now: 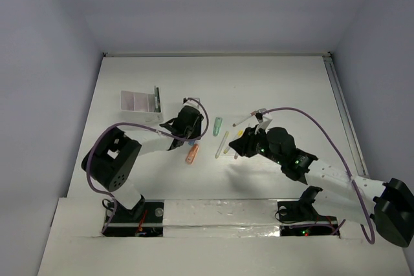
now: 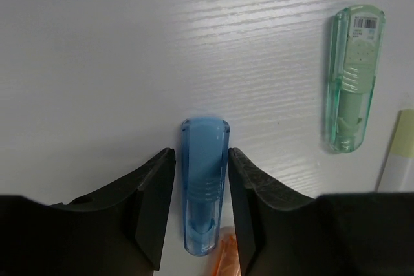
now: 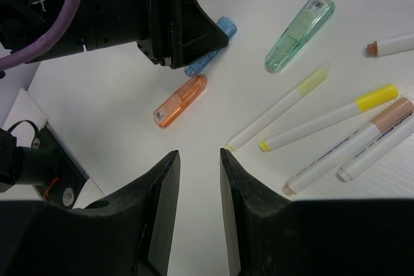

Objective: Sort the stationery into containers
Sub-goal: Pick up the stationery from the center of the board.

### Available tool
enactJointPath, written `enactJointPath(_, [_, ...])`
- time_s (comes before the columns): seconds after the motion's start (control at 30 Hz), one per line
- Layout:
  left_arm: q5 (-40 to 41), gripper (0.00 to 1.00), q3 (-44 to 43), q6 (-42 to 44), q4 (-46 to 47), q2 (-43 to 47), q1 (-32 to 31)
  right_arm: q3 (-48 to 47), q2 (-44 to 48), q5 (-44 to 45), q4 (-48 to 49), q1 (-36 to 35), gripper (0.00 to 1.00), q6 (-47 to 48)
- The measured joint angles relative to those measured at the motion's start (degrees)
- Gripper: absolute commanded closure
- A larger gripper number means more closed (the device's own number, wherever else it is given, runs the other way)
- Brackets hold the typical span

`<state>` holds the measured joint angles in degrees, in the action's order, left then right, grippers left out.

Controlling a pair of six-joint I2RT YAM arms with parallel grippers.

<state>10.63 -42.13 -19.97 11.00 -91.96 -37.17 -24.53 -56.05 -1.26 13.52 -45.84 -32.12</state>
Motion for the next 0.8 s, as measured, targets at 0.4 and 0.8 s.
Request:
enactJointPath(0.4, [7.06, 1.00, -2.29, 0.94, -1.03, -2.21, -0.24, 0.00, 0.17, 0.00, -0.07, 0.00, 0.64, 0.00])
enactJointPath(0.8, [12.68, 1.00, -10.86, 0.98, 0.17, 18.49, 3.58, 0.00, 0.66, -0.15, -0.04, 0.00, 0.64, -0.04])
